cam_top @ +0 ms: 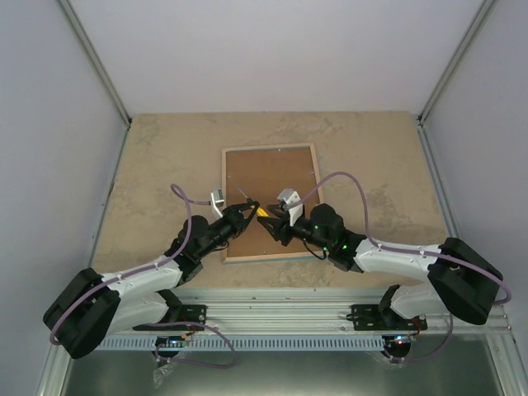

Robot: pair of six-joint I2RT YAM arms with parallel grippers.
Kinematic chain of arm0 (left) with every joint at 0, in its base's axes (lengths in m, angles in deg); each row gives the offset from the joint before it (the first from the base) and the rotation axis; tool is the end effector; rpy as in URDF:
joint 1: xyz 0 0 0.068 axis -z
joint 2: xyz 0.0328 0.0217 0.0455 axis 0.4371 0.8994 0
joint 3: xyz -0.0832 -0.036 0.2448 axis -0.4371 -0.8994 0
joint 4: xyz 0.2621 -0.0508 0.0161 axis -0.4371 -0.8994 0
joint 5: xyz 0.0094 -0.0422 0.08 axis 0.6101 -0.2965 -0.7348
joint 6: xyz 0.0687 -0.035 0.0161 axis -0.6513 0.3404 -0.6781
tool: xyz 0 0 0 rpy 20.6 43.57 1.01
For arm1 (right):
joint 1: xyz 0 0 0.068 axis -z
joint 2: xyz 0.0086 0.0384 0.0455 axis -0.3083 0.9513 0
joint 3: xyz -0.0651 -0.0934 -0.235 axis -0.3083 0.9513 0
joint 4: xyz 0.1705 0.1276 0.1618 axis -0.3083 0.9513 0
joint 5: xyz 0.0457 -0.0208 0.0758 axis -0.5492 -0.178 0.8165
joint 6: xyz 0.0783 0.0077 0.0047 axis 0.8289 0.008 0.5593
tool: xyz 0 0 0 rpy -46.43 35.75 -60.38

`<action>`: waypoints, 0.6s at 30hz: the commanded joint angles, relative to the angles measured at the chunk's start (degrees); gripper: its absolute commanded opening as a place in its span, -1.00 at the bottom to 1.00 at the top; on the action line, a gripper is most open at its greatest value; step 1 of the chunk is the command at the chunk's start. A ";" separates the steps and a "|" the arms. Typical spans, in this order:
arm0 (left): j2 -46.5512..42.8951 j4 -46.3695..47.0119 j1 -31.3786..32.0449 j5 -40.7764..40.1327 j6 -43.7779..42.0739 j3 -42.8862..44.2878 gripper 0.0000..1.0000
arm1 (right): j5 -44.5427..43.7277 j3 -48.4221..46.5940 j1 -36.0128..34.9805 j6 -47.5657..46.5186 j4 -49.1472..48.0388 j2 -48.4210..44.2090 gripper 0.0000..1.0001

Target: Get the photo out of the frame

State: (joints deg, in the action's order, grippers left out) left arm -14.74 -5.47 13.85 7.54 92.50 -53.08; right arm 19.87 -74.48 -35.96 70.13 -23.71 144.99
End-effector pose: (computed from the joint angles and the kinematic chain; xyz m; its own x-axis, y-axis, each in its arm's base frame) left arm 0.1885 -0.1701 0.1852 -0.7221 -0.6309 -0.2838 0.2007 0.2016 -0.9587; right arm 0.1819 0.2606 0.1937 -0.3363 -0.0240 -0.9414 -0.8001 0.5346 0.2722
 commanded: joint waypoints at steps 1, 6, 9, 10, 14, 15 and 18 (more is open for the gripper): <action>0.36 7.43 0.39 0.19 2.79 -0.67 -1.00 | -2.10 -1.46 -0.85 -1.67 -5.77 1.72 -0.07; -0.17 7.48 0.87 -0.46 3.54 -0.97 -1.00 | -2.60 -1.69 -1.15 -2.38 -6.90 2.73 -0.15; 0.16 7.56 1.01 -0.40 4.09 -0.96 -1.00 | -2.74 -2.02 -1.26 -2.48 -7.22 3.10 -0.18; 0.30 7.66 1.01 -0.35 4.40 -1.01 -1.00 | -2.71 -2.16 -1.28 -2.59 -7.31 3.14 -0.21; 0.45 8.27 1.01 -0.30 4.97 -1.07 -1.00 | -2.63 -2.39 -1.37 -2.70 -7.56 3.25 -0.28; 0.45 8.16 1.01 -0.37 5.05 -1.09 -1.00 | -2.47 -2.39 -1.37 -2.72 -7.65 3.20 -0.32; 0.49 8.05 1.01 -0.38 5.52 -1.09 -1.00 | -2.29 -2.39 -1.37 -2.89 -7.54 3.34 -0.49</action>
State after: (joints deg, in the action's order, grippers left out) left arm -14.34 -2.87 14.49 7.44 96.65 -53.59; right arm 18.58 -75.66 -37.01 68.16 -28.84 147.85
